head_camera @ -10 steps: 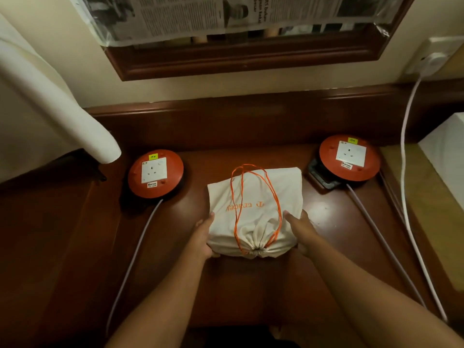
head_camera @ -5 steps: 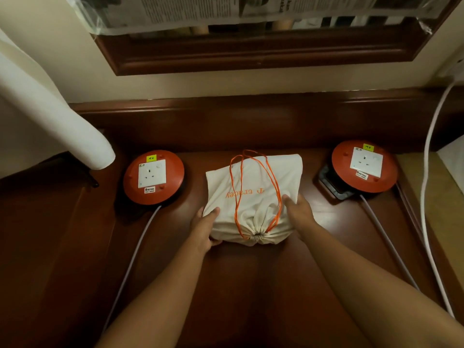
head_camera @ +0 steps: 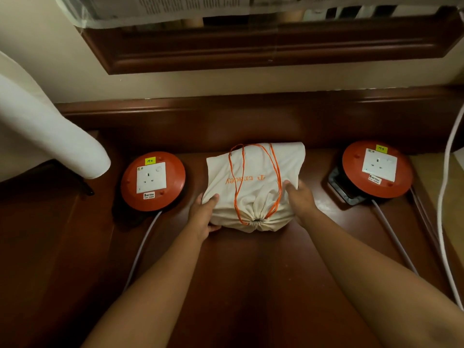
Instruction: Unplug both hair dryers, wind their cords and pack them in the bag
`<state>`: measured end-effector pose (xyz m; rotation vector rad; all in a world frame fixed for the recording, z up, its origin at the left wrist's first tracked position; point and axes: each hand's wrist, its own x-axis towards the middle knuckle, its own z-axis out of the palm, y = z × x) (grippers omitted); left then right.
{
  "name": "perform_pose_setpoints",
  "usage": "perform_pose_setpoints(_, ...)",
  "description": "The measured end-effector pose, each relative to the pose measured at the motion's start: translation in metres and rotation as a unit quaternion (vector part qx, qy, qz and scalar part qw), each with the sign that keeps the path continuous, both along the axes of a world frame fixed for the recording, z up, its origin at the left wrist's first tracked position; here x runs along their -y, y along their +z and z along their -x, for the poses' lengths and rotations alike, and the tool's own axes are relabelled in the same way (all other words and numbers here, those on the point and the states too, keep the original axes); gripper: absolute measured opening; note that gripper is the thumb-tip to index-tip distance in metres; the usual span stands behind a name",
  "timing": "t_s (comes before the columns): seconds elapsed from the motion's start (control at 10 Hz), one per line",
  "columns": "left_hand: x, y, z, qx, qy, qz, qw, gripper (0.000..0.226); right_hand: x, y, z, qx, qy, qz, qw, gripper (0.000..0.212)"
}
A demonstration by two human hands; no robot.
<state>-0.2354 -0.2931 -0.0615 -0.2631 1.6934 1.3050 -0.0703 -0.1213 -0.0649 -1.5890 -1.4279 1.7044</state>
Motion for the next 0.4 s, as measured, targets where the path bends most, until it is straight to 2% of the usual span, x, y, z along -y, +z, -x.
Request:
perform_pose_setpoints(0.2, -0.005, 0.000, 0.004, -0.059, -0.037, 0.047, 0.997, 0.056, 0.001, 0.003, -0.002, 0.011, 0.018, -0.002, 1.000, 0.033)
perform_pose_setpoints(0.3, -0.009, 0.000, 0.008, -0.171, -0.092, 0.091, 0.977, 0.056, -0.001, 0.006, -0.004, 0.032, 0.044, -0.016, 0.998, 0.034)
perform_pose_setpoints(0.4, -0.017, 0.015, 0.006, -0.246, -0.137, 0.112, 0.953, 0.053, 0.001, 0.016, -0.007, 0.061, 0.075, -0.056, 0.994, 0.033)
